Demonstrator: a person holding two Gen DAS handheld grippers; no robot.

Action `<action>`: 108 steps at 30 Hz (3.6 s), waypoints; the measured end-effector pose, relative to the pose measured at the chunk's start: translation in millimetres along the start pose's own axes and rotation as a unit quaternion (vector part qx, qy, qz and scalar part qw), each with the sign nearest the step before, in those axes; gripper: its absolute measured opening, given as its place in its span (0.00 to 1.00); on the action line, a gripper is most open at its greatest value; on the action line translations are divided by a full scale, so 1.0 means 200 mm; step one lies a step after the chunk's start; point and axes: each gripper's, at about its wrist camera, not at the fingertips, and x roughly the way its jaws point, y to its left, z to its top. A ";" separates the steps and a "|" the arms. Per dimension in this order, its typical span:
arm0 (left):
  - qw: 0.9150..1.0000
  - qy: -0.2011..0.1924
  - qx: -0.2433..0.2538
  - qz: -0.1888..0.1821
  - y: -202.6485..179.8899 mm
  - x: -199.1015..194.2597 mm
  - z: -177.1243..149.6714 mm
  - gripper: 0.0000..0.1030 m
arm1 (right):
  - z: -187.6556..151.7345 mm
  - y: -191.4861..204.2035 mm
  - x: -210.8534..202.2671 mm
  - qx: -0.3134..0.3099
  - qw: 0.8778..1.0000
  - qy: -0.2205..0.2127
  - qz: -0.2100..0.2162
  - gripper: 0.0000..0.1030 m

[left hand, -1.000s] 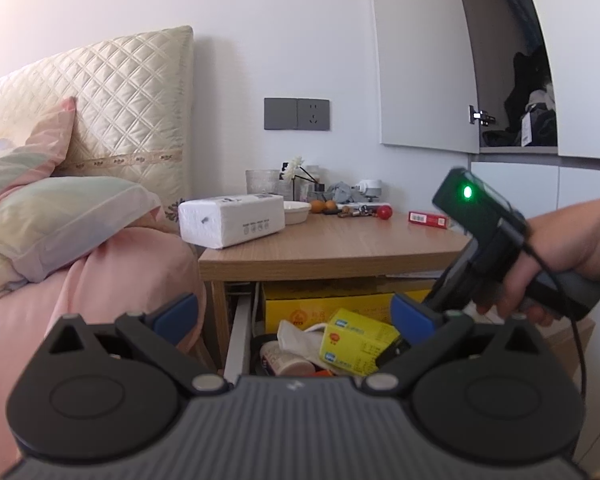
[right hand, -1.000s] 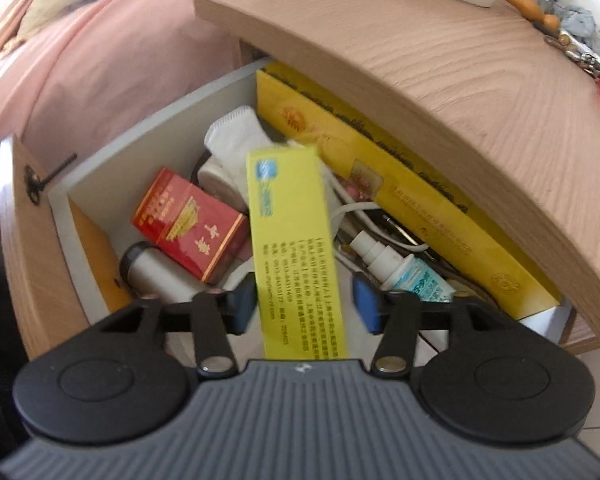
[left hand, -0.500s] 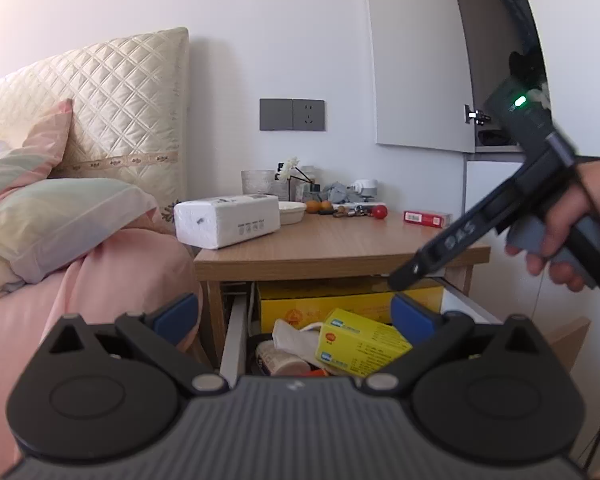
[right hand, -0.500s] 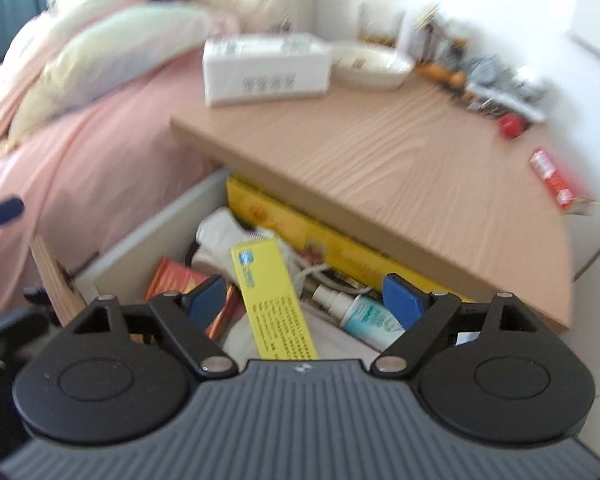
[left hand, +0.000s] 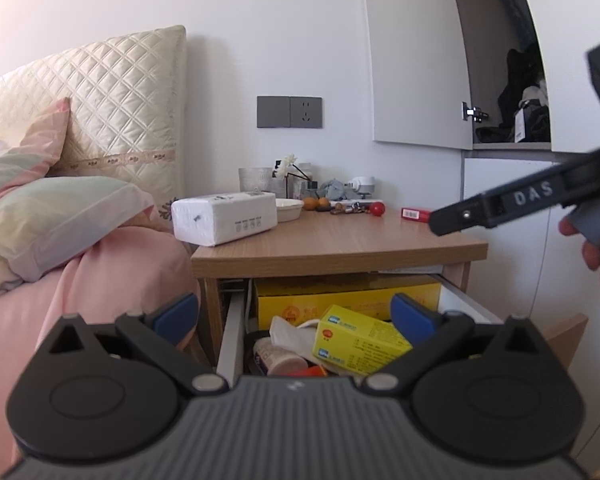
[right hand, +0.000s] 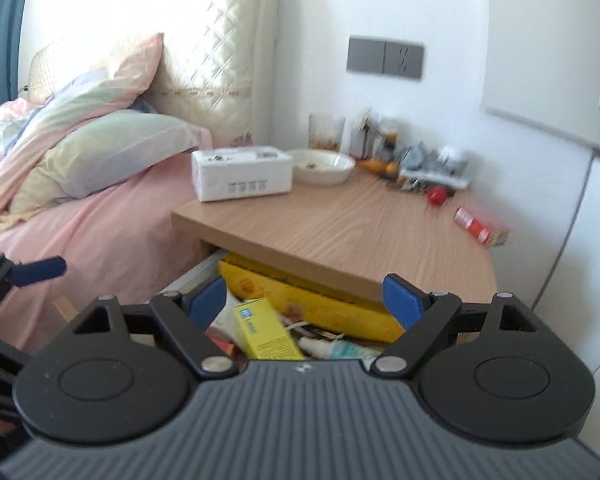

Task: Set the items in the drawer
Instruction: 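Withdraw the right gripper from the drawer and raise it, then bring the closed left gripper against the drawer front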

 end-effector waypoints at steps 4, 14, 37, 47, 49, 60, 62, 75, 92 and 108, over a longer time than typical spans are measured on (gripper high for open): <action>1.000 -0.003 0.002 -0.001 0.00 0.00 0.00 1.00 | -0.09 -0.01 -0.06 0.024 0.998 -0.048 -0.011 0.85; 1.000 0.001 0.009 0.007 -0.01 0.01 -0.02 1.00 | -0.32 0.06 -0.11 0.030 0.991 -0.131 -0.025 0.85; 1.000 -0.009 0.012 0.015 -0.01 0.00 -0.02 1.00 | -0.45 -0.03 -0.25 0.081 0.983 -0.150 -0.066 0.85; 1.000 -0.018 0.005 0.019 -0.03 -0.04 -0.04 0.99 | -0.52 0.00 -0.31 0.106 0.982 -0.145 -0.061 0.85; 1.000 -0.022 0.003 0.013 -0.03 -0.05 -0.05 0.96 | -0.53 0.00 -0.31 0.109 0.982 -0.145 -0.059 0.84; 0.999 -0.032 0.018 0.013 -0.10 -0.11 -0.10 0.72 | -0.57 0.03 -0.36 0.118 0.981 -0.139 -0.060 0.68; 0.999 -0.028 0.016 0.012 -0.11 -0.11 -0.11 0.68 | -0.59 0.04 -0.37 0.117 0.982 -0.139 -0.060 0.67; 0.999 -0.027 0.027 0.017 -0.15 -0.11 -0.14 0.25 | -0.60 0.04 -0.41 0.130 0.977 -0.155 -0.061 0.16; 0.999 -0.014 0.042 -0.007 -0.25 -0.14 -0.23 0.01 | -0.66 0.14 -0.36 0.100 0.987 -0.118 -0.031 0.14; 1.000 0.008 0.016 -0.003 -0.22 -0.10 -0.27 0.01 | -0.72 0.16 -0.33 0.115 0.986 -0.098 -0.068 0.14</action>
